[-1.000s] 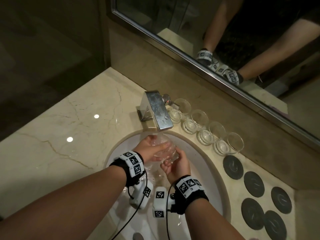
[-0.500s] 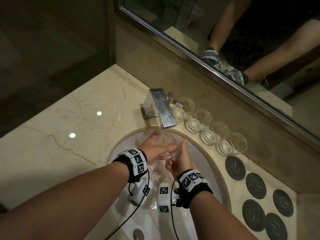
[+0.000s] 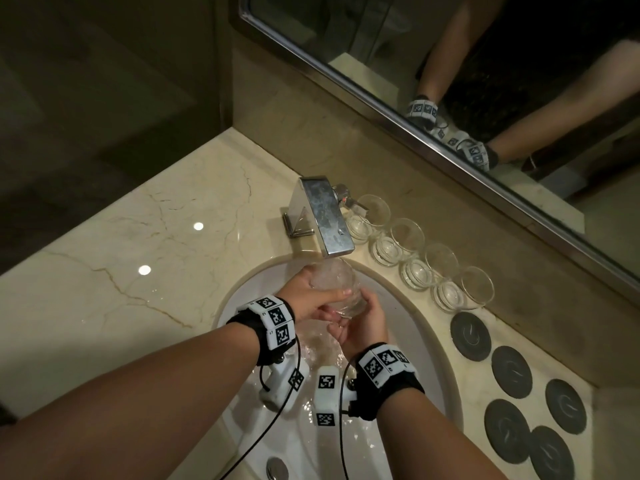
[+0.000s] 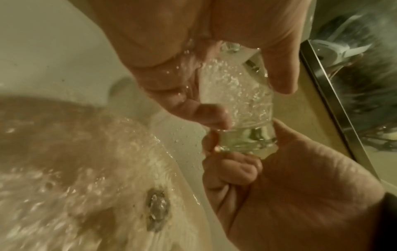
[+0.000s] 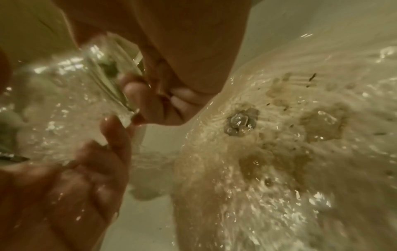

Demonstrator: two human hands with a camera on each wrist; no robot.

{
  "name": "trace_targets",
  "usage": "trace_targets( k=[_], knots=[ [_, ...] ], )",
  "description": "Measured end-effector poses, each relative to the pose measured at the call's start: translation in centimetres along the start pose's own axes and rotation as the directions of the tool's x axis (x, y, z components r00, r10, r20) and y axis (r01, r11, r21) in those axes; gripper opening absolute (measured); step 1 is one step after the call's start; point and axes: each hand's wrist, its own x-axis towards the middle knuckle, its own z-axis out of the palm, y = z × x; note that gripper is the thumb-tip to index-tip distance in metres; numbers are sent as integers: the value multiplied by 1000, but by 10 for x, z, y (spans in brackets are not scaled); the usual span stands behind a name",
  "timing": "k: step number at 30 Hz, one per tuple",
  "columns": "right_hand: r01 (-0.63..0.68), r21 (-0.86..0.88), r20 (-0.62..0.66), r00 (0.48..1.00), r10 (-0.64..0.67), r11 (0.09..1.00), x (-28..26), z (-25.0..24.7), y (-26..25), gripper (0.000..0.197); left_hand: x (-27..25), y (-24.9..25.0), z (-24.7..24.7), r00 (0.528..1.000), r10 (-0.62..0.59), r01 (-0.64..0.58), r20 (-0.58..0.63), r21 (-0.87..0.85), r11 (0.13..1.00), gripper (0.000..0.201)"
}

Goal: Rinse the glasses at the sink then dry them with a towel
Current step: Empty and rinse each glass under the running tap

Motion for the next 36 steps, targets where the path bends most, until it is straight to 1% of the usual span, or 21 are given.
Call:
trace_targets(
  k=[2,4,6,10,12,14,16,20,21,23,24,25,27,28,29,30,31,32,33,35,36],
  knots=[
    [40,-45,-36,998,-41,998,3,-4,3,50,-1,1,-2,1000,-6,6,-9,37,999,78],
    [65,-87,-35,997,-69,994,2,-5,5,63,-4,5,-2,1000,20,-18,-17,85,996,73],
    [53,-97,-24,998,-55,994,1,-5,4,74,-4,6,-2,998,54,-52,-13,105,993,75],
    [69,-10,-20,997,-69,998,1,3,4,72,-2,7,-3,998,49,-46,-46,60,997,77],
    [90,-7,-36,995,-90,996,1,2,3,72,-4,9,-2,999,34,-33,-26,53,998,79],
    [71,-20,1,997,-71,997,-1,-2,3,75,-7,11,-1,999,42,-42,1,93,995,75],
    [53,-30,-15,998,-54,998,-2,-1,2,74,-9,12,0,999,46,-48,26,110,993,77],
    [83,99,-55,995,-78,992,-7,7,3,78,-9,9,0,999,47,-46,-8,57,997,79],
    [82,99,-73,995,-75,992,-6,5,4,76,-8,8,0,999,42,-41,-8,63,997,80],
    [54,63,-36,998,-52,997,-5,0,6,60,-12,9,1,999,46,-48,21,140,989,86],
    [51,35,-11,999,-50,998,-6,-1,6,57,-14,10,2,998,50,-57,44,174,983,84],
    [48,20,9,999,-48,999,-7,-1,5,61,-16,11,3,997,54,-64,62,177,982,84],
    [30,40,58,998,-33,999,-9,0,2,69,-18,12,4,997,53,-61,63,133,989,69],
    [18,72,95,995,-25,997,-9,2,-1,65,-19,13,4,998,51,-56,48,111,992,62],
    [9,86,117,993,-19,996,-10,4,-3,59,-18,12,3,998,43,-46,35,81,996,61],
    [5,75,114,993,-14,997,-9,4,-3,57,-17,11,2,999,30,-31,25,48,998,66],
    [10,28,89,996,-13,1000,-8,3,-2,60,-14,9,1,1000,14,-15,16,26,1000,76],
    [17,-29,62,998,-15,999,-6,2,-1,64,-12,7,1,1000,7,-7,12,32,999,84],
    [21,-75,49,999,-17,997,-4,0,1,67,-11,7,1,1000,8,-9,21,45,999,87],
    [25,-86,49,999,-21,996,-7,2,2,69,-11,8,1,999,12,-14,53,47,999,83],
    [26,-36,62,998,-24,999,-8,3,2,65,-12,8,2,998,15,-17,60,34,999,80]
  ],
)
